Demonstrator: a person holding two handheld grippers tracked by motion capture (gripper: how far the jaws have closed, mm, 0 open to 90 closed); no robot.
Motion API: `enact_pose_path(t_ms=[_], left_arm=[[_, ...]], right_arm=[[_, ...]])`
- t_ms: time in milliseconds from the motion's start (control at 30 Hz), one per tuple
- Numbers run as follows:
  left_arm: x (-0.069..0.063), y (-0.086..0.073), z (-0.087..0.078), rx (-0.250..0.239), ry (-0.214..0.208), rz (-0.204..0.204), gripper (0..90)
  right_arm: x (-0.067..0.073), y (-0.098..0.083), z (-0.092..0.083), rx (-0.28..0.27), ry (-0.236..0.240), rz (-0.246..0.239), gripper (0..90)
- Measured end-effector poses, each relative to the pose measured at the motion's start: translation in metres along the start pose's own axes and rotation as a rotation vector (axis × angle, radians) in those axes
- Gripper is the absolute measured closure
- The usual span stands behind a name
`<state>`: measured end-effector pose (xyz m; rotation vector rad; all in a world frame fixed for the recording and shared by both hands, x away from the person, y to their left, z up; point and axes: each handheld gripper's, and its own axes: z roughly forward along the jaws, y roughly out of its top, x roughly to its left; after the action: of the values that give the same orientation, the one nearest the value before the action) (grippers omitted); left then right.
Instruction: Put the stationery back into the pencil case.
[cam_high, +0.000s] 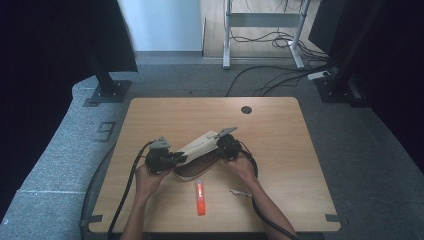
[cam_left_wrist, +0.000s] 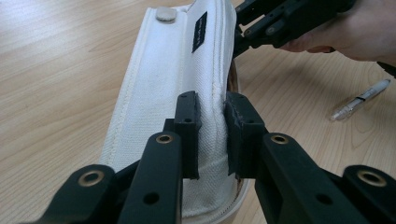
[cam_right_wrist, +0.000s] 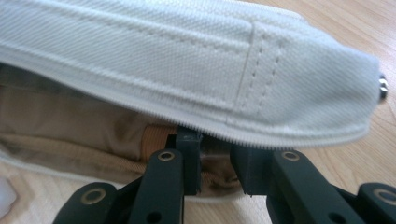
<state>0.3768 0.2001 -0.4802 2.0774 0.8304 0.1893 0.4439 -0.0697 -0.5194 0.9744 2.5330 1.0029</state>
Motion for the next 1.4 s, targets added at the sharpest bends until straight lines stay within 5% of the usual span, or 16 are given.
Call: enact_pose_path(t_ms=[400,533,933,1400], left_arm=[[-0.002,0.0,0.002,-0.006,-0.008,0.01,76.5],[-0.002,0.0,0.002,0.0,0.004,0.02,76.6],[-0.001,0.001,0.001,0.004,0.012,0.021,76.8],[0.001,0.0,0.001,0.001,0.007,0.01,77.1]], right_arm=[[-0.005,0.001,0.015,-0.027,0.018,0.056,71.2],[-0.006,0.0,0.018,-0.024,0.031,0.063,63.0],[-0.005,-0.006,-0.003,0.01,0.051,0.011,41.3],[-0.009,-0.024,-0.031,0.009,0.065,-0.009,37.9]])
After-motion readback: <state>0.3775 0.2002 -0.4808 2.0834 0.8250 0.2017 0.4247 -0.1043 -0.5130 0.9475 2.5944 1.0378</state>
